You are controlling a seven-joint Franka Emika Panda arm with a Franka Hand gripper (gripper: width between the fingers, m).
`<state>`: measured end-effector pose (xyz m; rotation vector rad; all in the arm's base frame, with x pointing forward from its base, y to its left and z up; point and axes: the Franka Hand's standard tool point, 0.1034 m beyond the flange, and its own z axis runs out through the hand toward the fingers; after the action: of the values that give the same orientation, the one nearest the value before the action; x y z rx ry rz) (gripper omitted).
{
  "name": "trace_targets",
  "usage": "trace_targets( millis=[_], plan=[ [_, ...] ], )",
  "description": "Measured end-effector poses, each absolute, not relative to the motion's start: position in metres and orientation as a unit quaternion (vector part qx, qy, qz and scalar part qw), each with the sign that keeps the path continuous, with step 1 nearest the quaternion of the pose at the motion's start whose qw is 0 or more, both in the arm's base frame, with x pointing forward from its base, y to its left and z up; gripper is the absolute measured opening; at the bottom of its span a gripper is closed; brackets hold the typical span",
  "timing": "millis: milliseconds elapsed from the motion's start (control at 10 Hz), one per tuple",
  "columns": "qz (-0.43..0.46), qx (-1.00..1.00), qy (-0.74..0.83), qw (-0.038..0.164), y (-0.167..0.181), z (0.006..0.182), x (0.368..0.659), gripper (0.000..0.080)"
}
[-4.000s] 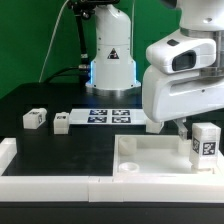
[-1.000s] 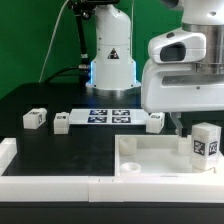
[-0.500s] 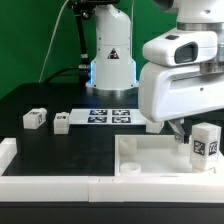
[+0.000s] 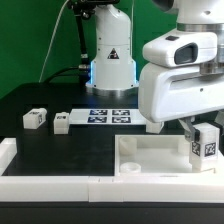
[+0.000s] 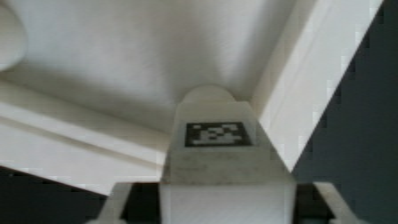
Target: Assemble one leg
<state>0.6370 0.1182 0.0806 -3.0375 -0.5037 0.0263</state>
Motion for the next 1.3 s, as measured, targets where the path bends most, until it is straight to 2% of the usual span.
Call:
trace_targets(
  millis=[200,400,700,1000,1300],
  plan=[
    [0.01,-0.994,-0.106,0.032,0.1183,0.0805,0.6369,0.0291],
    [0.015,-0.999,0.016,0.029,0.1184,0.0802,0.6366,0.0291],
    [0.026,-0.974,0.22,0.041,0.1161,0.0794,0.637,0.0291],
    [0.034,-0.917,0.397,0.038,0.1162,0.0789,0.6374,0.0291],
    [0.036,-0.901,0.43,0.039,0.1173,0.0787,0.6372,0.0293]
  ],
)
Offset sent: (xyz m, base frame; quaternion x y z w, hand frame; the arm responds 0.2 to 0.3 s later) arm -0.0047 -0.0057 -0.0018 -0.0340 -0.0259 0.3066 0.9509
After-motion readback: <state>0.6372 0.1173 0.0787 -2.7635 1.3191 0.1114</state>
